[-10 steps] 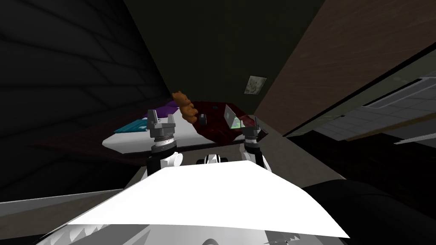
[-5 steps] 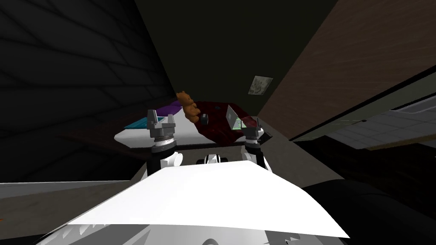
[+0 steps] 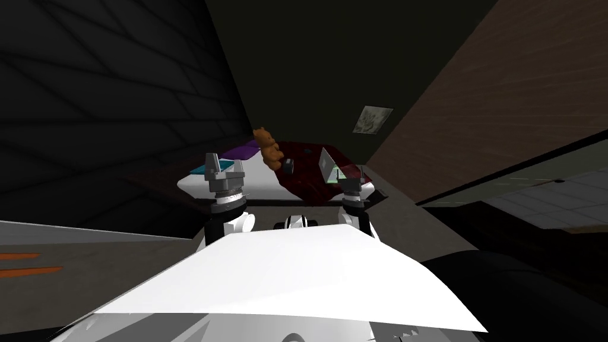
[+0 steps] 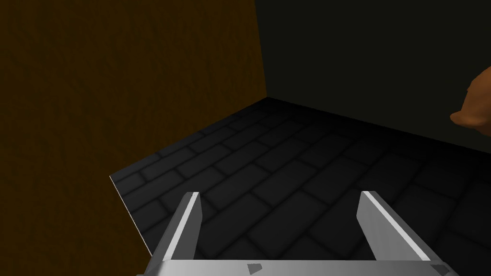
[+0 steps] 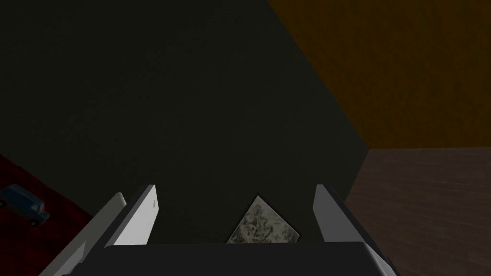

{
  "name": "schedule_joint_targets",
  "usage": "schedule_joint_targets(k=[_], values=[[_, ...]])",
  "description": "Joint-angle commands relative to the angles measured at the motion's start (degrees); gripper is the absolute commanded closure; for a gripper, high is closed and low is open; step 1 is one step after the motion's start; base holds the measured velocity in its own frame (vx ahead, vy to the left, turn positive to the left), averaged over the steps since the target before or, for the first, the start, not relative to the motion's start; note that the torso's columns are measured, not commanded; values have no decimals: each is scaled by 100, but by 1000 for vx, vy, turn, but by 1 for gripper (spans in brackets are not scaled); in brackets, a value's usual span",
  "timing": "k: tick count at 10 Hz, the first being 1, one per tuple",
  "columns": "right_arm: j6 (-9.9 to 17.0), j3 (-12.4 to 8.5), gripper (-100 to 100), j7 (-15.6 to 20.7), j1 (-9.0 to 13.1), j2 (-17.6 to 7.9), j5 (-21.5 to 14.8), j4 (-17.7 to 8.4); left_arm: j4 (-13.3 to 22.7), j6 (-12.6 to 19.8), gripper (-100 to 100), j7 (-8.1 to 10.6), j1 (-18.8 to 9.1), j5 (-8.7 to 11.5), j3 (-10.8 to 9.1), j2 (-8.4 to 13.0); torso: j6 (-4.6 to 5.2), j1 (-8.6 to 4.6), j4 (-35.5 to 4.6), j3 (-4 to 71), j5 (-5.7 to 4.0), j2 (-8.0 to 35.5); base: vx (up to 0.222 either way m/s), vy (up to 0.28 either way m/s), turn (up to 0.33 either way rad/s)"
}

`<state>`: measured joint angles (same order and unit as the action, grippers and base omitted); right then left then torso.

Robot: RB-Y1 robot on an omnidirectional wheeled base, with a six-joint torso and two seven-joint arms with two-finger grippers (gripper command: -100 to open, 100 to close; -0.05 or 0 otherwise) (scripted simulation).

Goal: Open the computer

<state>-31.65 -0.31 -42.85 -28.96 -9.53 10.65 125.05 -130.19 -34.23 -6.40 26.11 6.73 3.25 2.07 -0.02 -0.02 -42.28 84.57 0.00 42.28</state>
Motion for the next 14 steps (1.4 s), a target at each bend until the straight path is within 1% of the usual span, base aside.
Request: schedule_joint_targets(k=[1, 2, 3, 4, 5, 6, 7, 8, 9, 10, 11, 12, 13, 14], values=[[-22, -34, -100, -453, -27, -2, 224, -67, 0, 0, 0, 0, 1, 0, 0, 0, 4, 0, 0, 0, 0, 0, 2, -42, 186], [-22, -34, -100, -619, -27, -2, 224, -67, 0, 0, 0, 0, 0, 0, 0, 0, 0, 1, 0, 0, 0, 0, 1, -38, 108], [-30, -58, -100, -784, -47, 3, 376, -110, 0, 0, 0, 0, 1, 0, 0, 0, 4, 3, 0, 0, 1, 0, 4, -48, 172], [-30, -58, -100, -945, -47, 3, 376, -110, 0, 0, 0, 0, 0, 0, 0, 0, 0, 0, 0, 0, 0, -1, 0, -41, 125], [-30, -58, -100, -993, -47, 3, 376, -110, 0, 0, 0, 0, 1, 0, 0, 0, 3, 3, 0, 0, 0, 1, -3, -17, -6], [-37, -81, -100, -1214, -66, 9, 531, -158, 0, 0, 0, 0, 1, 0, 0, 0, 4, 9, 0, -1, 2, 2, 0, -28, 177], [-37, -81, -100, -1348, -66, 9, 531, -158, 0, 0, 0, 0, 0, 0, 0, 0, -1, 4, 0, 0, 1, 0, 0, -33, 128], [-42, -105, -100, -1521, -84, 18, 687, -211, 0, 0, 0, 0, 1, 0, 0, 0, 3, 0, 0, 0, 0, 0, -4, -48, 210], [-42, -105, -100, -1683, -84, 18, 687, -211, 0, 0, 0, 0, 0, 0, 0, 0, 0, -5, 0, 0, -1, 1, -6, -44, 117], [-47, -128, -100, -1846, -102, 28, 843, -269, 0, 0, 0, 0, 1, 0, -1, 0, 4, -1, 0, -1, -1, 1, -1, -48, 199], [-47, -128, -100, -2012, -102, 28, 843, -269, 0, 0, 0, 0, 0, 0, 0, 0, 0, 0, 0, 0, 0, -1, -2, -44, 110], [-47, -128, -100, -2063, -102, 28, 843, -269, 0, 0, 0, 0, 1, 0, -1, 0, 4, 3, 0, 1, 1, -1, -3, -18, -21], [-50, -152, -100, -2293, -118, 40, 1000, -333, 0, 0, 0, 0, 1, 0, -1, 0, 4, 10, 0, 0, 3, 0, 0, -26, 221], [-50, -152, -100, -2420, -118, 40, 1000, -333, 0, 0, 0, 0, 0, 0, 0, 0, -2, 6, 0, 0, 2, -1, -4, -38, 113]])
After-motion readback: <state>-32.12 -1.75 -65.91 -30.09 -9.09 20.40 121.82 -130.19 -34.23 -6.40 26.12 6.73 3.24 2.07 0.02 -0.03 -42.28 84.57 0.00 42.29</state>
